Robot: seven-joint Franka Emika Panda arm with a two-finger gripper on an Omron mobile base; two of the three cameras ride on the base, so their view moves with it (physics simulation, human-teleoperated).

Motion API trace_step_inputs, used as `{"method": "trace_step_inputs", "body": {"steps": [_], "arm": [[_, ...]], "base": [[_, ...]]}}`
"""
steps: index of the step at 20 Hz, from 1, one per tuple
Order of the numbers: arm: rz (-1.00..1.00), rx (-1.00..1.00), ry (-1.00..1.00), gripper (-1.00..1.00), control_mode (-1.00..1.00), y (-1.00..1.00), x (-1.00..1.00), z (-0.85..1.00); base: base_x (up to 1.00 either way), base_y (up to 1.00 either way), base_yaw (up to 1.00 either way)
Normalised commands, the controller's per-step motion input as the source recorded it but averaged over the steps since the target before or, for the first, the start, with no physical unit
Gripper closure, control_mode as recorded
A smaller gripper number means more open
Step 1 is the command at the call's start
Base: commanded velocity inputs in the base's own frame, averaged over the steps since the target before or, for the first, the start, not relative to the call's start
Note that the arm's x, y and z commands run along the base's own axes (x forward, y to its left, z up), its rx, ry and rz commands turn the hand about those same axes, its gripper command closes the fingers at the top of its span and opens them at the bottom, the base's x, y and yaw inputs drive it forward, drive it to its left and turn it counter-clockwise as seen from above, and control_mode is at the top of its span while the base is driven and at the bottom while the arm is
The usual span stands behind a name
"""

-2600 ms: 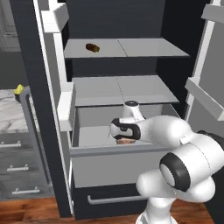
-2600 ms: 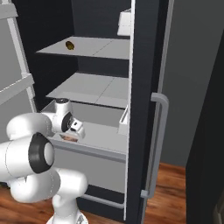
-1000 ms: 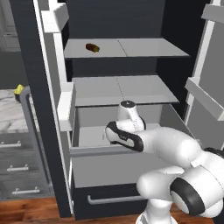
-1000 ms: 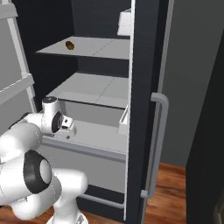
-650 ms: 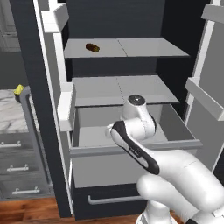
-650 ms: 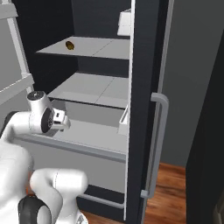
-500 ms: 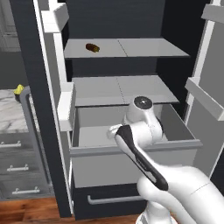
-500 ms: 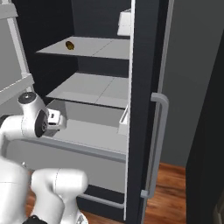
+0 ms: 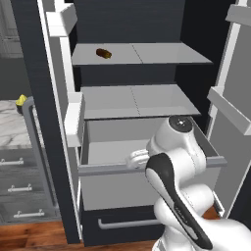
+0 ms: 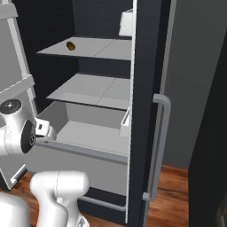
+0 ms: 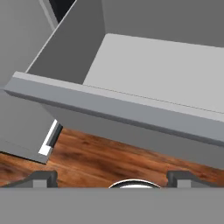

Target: Place the onion and lime inside the fridge drawer. Close the drawer after placing the vegetables.

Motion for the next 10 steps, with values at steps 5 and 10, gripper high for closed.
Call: {"method": "trace_step_inputs", "body": {"steps": [5,10], "arm": [[-0.01,0.00,0.03,-1.00,-1.00,0.00,-0.09,-0.40],[0.00,0.00,0.00,-1.00,-1.00,0.00,0.00,-0.60]], "base": [[0.00,0.00,0.00],[0.00,0.00,0.00]]}}
